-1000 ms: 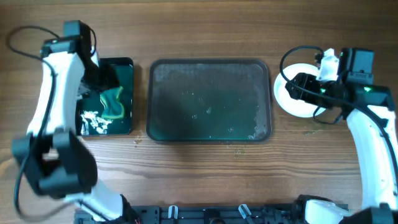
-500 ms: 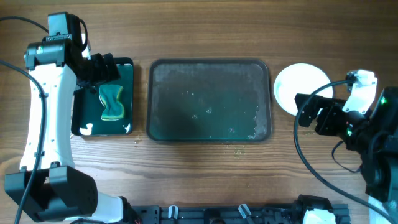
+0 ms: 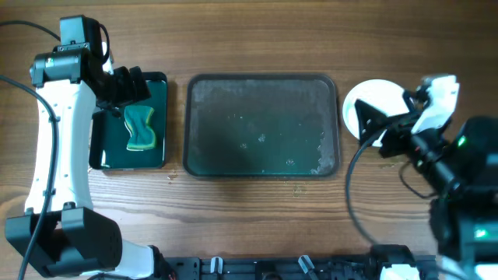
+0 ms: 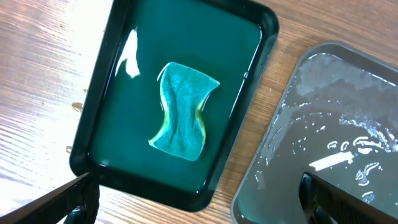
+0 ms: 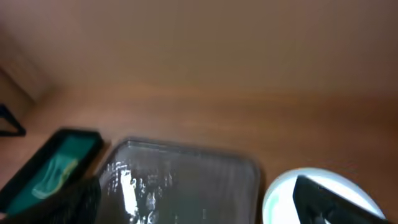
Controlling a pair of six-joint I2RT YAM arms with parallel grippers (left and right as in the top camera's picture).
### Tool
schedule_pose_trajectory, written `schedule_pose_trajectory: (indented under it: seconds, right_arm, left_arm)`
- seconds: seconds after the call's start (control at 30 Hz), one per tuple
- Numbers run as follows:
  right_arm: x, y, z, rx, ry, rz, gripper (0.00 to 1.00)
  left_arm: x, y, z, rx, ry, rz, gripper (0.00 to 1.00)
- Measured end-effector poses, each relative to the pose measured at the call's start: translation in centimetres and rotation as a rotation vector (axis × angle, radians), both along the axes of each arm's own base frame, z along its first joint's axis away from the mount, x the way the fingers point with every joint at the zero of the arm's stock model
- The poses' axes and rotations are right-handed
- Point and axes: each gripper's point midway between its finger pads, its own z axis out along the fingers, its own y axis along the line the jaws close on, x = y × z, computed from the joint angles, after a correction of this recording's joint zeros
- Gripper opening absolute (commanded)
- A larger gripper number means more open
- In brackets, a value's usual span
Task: Clean dirty plates on tray and stack at the side
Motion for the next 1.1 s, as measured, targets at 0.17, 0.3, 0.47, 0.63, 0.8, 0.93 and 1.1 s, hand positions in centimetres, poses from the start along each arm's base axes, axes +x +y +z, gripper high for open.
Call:
schedule_pose_trajectory:
  seconds: [0.17,0.3,0.47,0.63,0.8,0.93,1.1]
  right_arm:
    - [-1.7,0.0,-5.0,-0.012,-0.193,-0.017,1.0]
    - [-3.1,-1.0,-10.4,0.01,-0.223,-0.077,1.0]
    - [-3.8,-1.4,-13.3,0.018,-0.309,-0.1,1.0]
    - [-3.6,-1.5,-15.4,0.017,-0.301,-0.105,1.0]
    - [-3.5,-1.5,-15.3,0.018,-0.313,-0.107,1.0]
    - [-3.5,-1.5,-15.3,0.02,-0.312,-0.108,1.0]
    - [-3.5,-1.5,-15.3,0.021,-0.312,-0.108,1.0]
  left_arm:
    - [0.0,-0.1,0.0,-0.003,0.001,-0.001,1.0]
    - [0.0,-0.1,0.0,-0.004,0.001,-0.001,1.0]
    - [-0.1,-0.1,0.0,-0.004,0.002,-0.001,1.0]
    - [-0.1,-0.1,0.0,-0.004,0.002,-0.001,1.0]
    - [-0.1,-0.1,0.0,-0.004,0.002,-0.001,1.0]
    - [-0.1,-0.1,0.0,-0.004,0.002,-0.001,1.0]
    - [-0.1,-0.1,0.0,-0.004,0.002,-0.001,1.0]
